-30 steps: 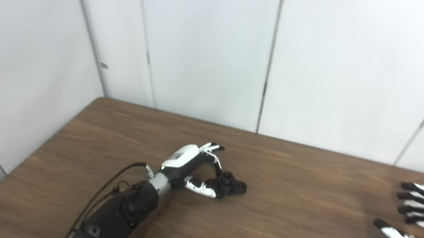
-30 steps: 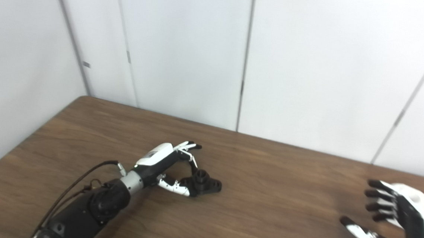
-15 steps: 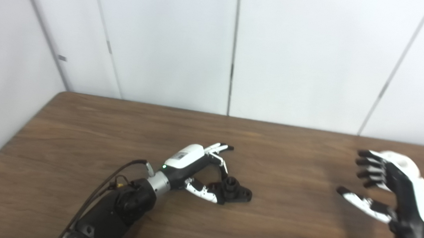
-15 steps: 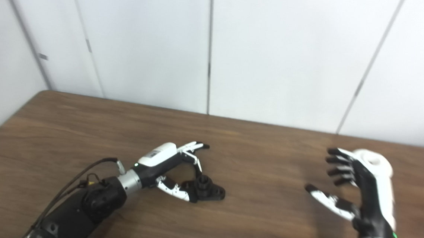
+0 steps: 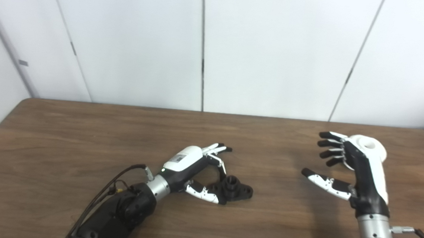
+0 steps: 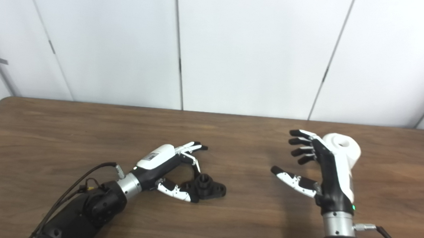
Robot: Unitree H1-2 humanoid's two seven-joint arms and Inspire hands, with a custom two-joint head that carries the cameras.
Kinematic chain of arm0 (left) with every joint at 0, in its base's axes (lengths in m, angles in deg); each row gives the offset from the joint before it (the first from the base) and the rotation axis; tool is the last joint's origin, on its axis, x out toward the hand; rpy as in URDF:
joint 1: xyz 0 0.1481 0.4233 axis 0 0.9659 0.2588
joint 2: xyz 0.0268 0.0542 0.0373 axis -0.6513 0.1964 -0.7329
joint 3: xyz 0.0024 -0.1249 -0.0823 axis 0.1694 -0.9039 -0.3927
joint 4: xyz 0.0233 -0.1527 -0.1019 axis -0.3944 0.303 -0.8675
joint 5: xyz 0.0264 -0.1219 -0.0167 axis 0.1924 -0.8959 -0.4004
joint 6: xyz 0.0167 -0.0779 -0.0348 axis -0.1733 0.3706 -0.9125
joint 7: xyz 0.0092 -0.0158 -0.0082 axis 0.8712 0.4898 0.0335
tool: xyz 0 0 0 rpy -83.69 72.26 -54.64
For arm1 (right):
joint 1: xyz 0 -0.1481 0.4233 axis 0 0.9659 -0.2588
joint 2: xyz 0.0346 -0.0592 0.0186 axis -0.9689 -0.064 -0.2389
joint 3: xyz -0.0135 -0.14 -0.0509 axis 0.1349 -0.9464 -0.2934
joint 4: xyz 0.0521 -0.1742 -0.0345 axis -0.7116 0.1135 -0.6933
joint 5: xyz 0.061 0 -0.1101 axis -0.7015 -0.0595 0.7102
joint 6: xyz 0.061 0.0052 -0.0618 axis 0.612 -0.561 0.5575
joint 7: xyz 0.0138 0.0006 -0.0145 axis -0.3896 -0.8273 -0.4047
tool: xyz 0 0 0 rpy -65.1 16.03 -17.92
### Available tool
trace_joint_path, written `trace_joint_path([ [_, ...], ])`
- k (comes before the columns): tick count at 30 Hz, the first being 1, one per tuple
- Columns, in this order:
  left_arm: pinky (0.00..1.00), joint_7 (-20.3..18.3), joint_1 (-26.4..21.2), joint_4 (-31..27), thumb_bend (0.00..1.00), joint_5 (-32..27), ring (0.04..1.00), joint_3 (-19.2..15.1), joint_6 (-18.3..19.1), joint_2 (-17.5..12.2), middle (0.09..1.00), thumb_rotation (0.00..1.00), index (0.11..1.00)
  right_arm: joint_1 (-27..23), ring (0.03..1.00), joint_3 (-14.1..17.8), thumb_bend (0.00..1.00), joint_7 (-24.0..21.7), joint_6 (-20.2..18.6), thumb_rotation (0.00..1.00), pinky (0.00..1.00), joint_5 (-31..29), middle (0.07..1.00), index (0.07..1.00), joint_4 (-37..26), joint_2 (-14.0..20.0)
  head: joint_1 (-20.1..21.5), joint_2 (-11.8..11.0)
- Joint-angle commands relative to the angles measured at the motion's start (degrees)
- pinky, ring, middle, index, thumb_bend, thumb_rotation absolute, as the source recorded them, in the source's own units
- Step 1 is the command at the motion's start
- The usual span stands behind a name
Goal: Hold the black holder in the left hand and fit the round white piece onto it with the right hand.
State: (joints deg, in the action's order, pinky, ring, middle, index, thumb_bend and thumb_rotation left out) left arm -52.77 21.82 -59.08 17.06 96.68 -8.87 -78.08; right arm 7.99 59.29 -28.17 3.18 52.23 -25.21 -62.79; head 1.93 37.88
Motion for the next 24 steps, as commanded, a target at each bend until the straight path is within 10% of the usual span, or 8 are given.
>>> trace_joint_path([
  [1, 0.96, -1.10, -0.49, 2.15, 0.52, 2.17, 1.000, 1.75, 0.80, 1.24, 0.962, 0.07, 0.483, -1.64, 0.576, -0.03, 0.52, 1.27, 1.85, 0.11, 0.47, 0.58, 0.665, 0.717, -1.46, -0.07, 0.63, 0.03],
  [13, 0.96, 0.32, -1.87, 5.84, 0.52, 2.52, 1.000, 3.26, 0.23, 0.96, 0.966, 0.07, 0.483, -4.11, 0.593, -0.41, 0.55, -2.13, -0.18, 0.11, 0.49, 1.73, 0.681, 0.721, -2.02, 2.56, 8.89, -1.64],
  [24, 0.95, 4.04, -1.50, 6.99, 0.52, -0.61, 1.000, 5.74, -1.50, -3.17, 0.950, 0.07, 0.483, -11.40, 0.699, -0.96, 0.63, -8.75, -7.82, 0.23, 0.58, 12.25, 0.744, 0.719, -3.70, 11.65, 18.09, -5.42],
])
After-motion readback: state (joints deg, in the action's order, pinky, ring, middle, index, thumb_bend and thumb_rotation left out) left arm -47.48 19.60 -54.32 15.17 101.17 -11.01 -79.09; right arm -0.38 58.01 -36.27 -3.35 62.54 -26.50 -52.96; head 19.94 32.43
